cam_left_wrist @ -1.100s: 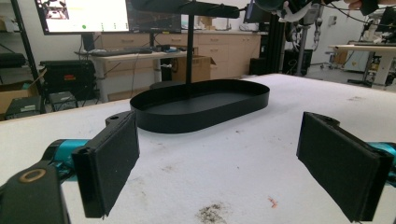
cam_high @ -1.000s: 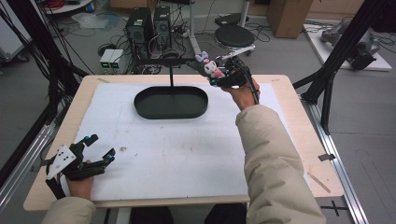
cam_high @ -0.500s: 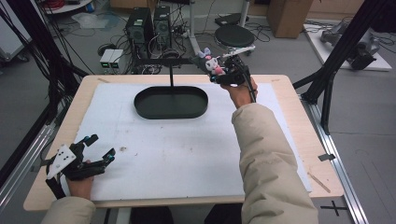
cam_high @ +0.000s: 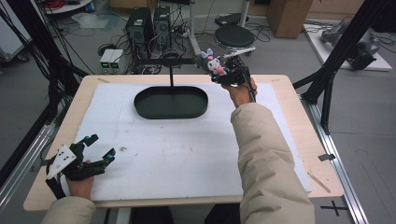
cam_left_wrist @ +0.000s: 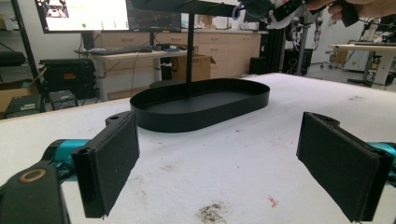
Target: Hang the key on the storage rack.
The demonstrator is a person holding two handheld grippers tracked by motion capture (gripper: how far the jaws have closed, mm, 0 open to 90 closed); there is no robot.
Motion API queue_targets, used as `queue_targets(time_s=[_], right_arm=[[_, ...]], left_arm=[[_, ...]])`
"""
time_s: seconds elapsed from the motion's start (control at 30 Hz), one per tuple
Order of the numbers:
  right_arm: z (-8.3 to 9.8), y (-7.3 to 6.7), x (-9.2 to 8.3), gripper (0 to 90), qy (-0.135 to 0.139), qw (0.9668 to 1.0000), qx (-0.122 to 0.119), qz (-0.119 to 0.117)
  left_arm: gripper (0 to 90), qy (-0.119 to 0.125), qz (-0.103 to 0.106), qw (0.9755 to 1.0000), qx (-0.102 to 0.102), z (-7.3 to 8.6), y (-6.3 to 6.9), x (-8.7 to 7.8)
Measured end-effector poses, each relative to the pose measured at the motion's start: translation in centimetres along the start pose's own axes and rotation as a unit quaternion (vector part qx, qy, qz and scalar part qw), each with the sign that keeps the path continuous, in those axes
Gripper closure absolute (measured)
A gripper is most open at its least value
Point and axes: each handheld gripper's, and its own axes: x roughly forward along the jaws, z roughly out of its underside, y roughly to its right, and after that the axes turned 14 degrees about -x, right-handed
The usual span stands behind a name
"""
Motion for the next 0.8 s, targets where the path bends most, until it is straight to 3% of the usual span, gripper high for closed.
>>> queue_targets(time_s=[0.17, 0.8], right_arm=[[0.8, 0.4, 0.5, 56.4, -0.007, 0.9999, 0.011, -0.002], [1.6, 0.9, 1.0, 56.2, -0.037, 0.9991, 0.016, -0.010]], left_arm=[[13.5, -0.002, 0.000, 1.0000, 0.000, 0.0, 0.0, 0.0], [13.5, -0.003, 0.000, 1.0000, 0.002, 0.0, 0.0, 0.0]])
